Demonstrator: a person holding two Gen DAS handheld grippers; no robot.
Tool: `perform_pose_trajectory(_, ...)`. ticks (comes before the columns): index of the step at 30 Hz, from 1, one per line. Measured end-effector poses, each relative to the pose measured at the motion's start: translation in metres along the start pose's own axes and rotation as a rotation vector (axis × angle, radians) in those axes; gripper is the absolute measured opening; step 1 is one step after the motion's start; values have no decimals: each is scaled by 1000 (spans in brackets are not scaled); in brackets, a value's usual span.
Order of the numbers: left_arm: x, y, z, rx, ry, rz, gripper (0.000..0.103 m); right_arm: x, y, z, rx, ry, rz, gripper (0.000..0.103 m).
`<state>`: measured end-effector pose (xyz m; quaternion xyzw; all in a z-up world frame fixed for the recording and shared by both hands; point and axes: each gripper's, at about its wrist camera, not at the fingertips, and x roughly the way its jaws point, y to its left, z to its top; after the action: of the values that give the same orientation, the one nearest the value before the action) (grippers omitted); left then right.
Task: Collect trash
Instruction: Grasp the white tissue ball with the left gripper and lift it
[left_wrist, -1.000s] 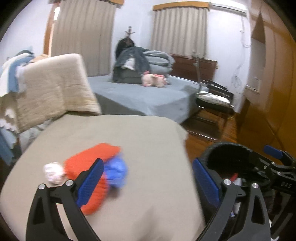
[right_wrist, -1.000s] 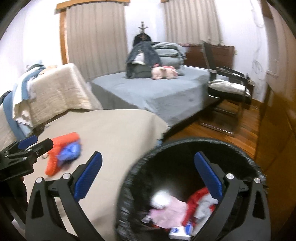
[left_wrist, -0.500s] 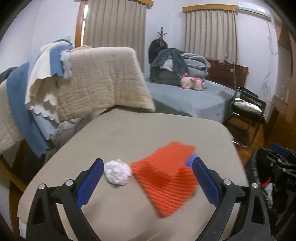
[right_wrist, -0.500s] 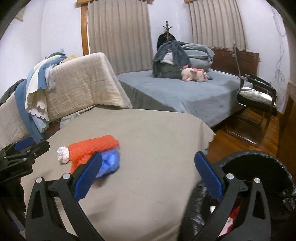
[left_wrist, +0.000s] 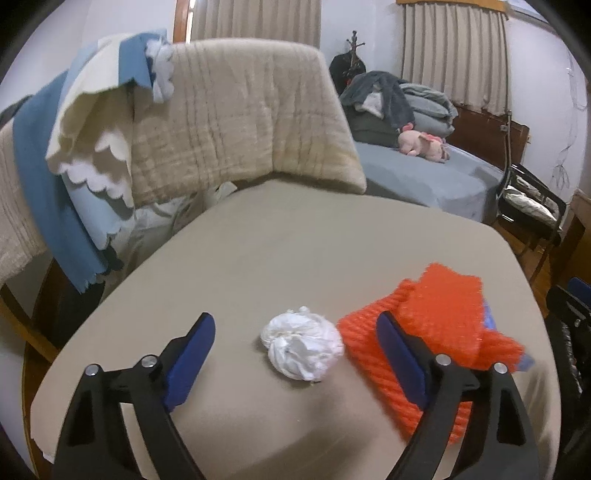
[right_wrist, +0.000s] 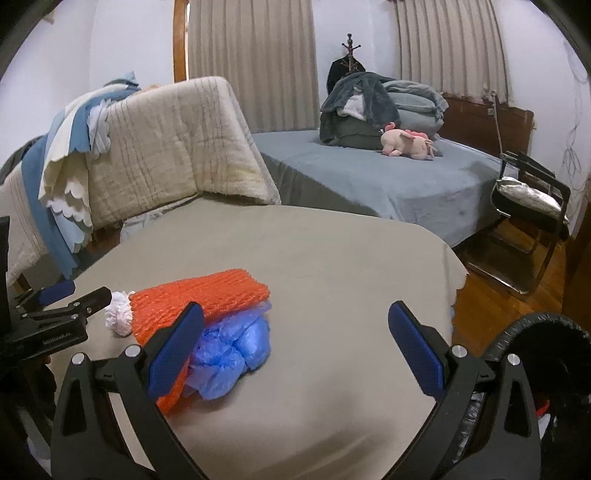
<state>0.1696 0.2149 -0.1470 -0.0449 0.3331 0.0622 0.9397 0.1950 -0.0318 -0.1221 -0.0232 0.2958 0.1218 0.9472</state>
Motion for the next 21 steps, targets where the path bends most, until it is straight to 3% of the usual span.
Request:
perform_pose_trajectory(6,20,6,-1,-10,38,-12,84,19,8,-1,-3,20,11,97)
perform_pose_trajectory(10,33,9,-3,-21,75,-26,77,25,13,-2,-9,28,19,97)
perform_pose_trajectory(12,39,9,-5,-23,94,-38,71,26,16,-2,-14,29,21,97)
perform_pose_trajectory(17,48,10,-7,-46,136,-96,44,26,18,3,-18,21,29,97)
perform_pose_trajectory(21,41,14,-4,-47,110,-91,37,22,23,9,-22,5,45,97)
